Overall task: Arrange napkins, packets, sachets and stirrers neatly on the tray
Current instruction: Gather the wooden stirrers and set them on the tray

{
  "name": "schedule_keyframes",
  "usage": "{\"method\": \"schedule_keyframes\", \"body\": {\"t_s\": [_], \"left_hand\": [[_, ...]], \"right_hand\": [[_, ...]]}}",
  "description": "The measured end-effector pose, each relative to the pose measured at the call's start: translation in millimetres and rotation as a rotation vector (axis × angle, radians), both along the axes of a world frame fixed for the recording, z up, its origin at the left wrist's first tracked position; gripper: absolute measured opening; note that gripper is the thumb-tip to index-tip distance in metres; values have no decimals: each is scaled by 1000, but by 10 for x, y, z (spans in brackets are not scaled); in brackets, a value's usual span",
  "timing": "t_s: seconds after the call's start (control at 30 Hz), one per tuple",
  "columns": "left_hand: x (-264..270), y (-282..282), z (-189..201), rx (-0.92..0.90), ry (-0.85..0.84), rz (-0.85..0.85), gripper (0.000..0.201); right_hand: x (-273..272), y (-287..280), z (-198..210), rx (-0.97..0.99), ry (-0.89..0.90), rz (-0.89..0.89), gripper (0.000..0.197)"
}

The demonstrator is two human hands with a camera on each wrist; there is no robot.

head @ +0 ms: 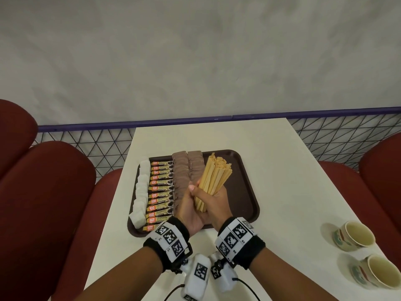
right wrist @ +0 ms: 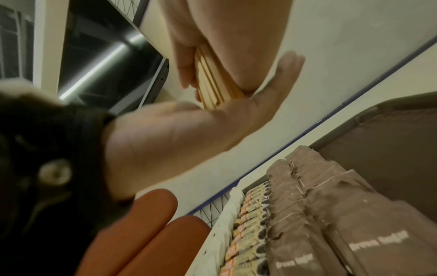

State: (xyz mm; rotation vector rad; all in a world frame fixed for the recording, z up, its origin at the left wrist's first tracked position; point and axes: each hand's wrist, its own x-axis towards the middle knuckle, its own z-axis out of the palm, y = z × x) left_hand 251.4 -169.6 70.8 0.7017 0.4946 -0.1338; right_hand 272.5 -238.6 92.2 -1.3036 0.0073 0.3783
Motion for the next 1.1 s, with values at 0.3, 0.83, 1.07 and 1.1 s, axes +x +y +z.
{"method": "schedule_keyframes", "body": {"t_s": [0.3, 0.83, 1.07, 1.1], "left_hand": [[-12, 87, 34, 285, -18, -44, 67], [114, 253, 476, 1441, -471, -275, 64], [118, 135, 531, 1488, -444, -250, 50], [127, 130, 524, 1451, -413, -182, 56]], "right_hand": [[43, -132, -133, -59, -47, 123, 15], [19, -208, -363, -278, -139, 245, 20], [51, -218, -355, -262, -163, 223, 26], [62, -219, -346, -269, -161, 232, 26]]}}
